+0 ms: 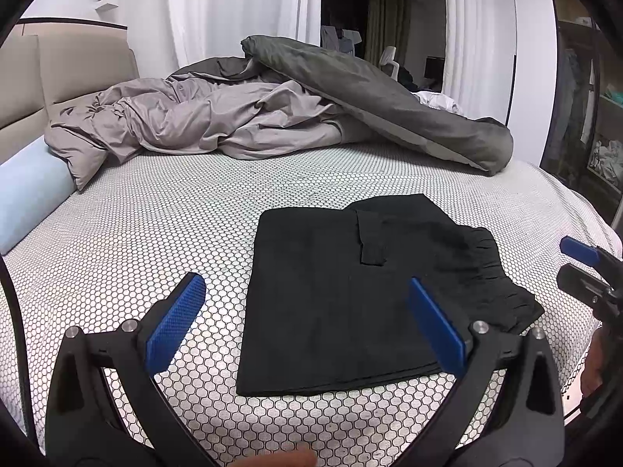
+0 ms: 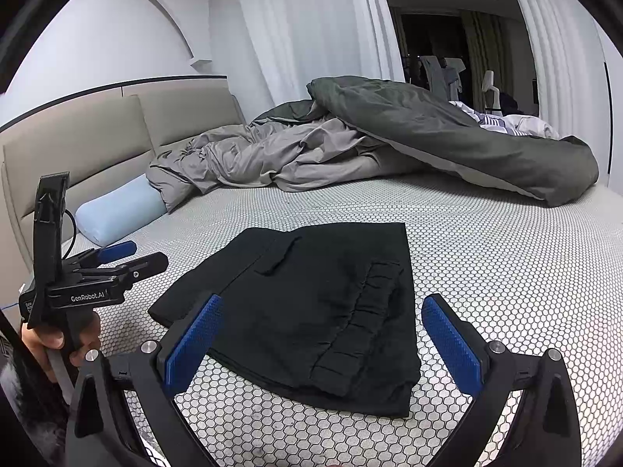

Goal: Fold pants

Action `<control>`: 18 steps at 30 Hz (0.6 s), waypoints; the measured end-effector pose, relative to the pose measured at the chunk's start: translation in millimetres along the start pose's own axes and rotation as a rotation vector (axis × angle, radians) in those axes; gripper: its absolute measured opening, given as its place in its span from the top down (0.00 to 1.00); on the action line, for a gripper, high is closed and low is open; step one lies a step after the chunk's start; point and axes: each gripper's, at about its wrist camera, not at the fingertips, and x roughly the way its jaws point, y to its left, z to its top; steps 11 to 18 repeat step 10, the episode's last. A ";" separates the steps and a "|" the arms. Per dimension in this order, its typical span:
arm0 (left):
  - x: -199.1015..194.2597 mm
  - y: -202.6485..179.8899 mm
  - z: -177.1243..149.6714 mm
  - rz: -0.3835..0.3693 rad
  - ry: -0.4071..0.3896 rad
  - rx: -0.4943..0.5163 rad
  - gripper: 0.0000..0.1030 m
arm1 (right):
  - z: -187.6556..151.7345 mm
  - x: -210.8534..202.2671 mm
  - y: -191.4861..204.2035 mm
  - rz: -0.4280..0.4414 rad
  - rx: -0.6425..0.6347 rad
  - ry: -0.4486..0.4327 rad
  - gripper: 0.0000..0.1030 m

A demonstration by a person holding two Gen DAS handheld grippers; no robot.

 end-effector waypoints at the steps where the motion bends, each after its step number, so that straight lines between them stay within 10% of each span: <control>1: 0.1 0.0 -0.2 0.001 0.000 0.000 0.01 | -0.1 0.4 0.2 0.000 -0.004 0.002 0.00; 18: -0.2 -0.4 -0.1 0.001 -0.007 0.015 0.01 | -0.6 1.2 -1.2 -0.001 -0.009 0.003 0.00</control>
